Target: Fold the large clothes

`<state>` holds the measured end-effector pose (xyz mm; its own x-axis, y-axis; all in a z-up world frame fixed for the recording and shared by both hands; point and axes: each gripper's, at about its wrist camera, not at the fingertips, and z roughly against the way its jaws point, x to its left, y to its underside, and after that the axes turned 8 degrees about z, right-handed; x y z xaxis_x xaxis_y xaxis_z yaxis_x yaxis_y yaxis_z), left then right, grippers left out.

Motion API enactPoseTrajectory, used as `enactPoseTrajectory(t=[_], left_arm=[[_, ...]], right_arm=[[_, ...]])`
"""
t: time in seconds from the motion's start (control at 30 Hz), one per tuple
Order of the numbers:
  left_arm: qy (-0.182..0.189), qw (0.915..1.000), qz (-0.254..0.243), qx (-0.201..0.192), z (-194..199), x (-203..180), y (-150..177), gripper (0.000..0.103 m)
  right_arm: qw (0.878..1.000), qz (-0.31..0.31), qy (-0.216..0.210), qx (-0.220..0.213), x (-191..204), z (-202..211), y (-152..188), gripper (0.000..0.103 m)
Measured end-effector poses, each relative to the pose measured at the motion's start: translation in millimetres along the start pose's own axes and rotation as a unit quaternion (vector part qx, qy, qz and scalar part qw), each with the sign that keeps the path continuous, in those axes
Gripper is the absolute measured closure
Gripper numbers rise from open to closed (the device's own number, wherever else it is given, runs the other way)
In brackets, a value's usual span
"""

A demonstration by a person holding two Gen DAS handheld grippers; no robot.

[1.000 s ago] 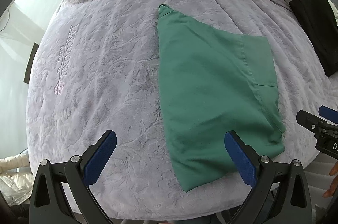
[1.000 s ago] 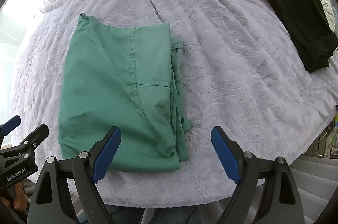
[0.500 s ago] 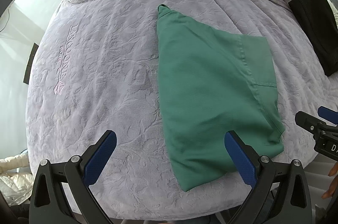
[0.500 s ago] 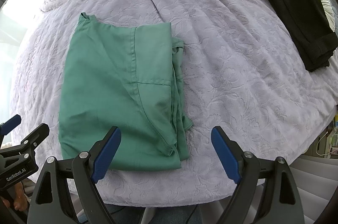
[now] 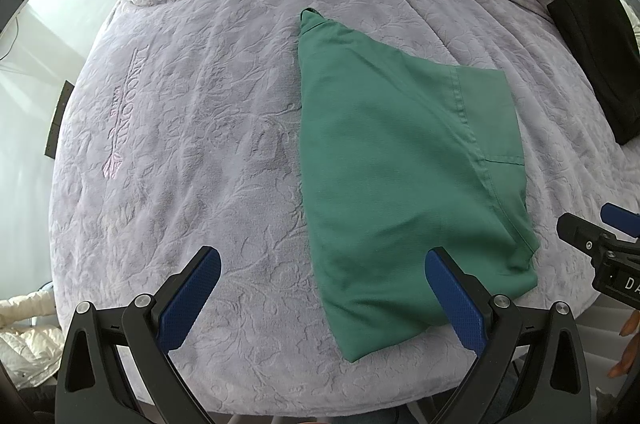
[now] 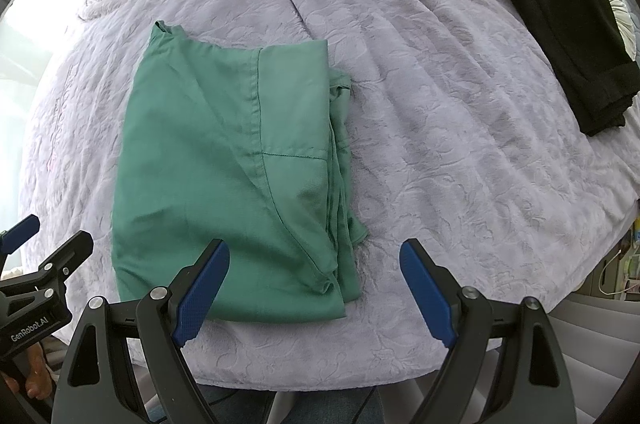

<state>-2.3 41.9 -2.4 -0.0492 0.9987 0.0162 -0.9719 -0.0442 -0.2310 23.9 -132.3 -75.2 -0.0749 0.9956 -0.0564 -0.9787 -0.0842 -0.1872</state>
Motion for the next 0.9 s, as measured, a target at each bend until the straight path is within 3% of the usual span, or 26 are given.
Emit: enactPoseTrajectory(t=[0.9], left_arm=[[-0.010, 0.9999, 0.005, 0.001, -1.1, 1.2, -1.2, 0.001]], right_arm=[[1.000, 0.008, -0.004, 0.006, 1.9, -2.5, -6.9, 0.014]])
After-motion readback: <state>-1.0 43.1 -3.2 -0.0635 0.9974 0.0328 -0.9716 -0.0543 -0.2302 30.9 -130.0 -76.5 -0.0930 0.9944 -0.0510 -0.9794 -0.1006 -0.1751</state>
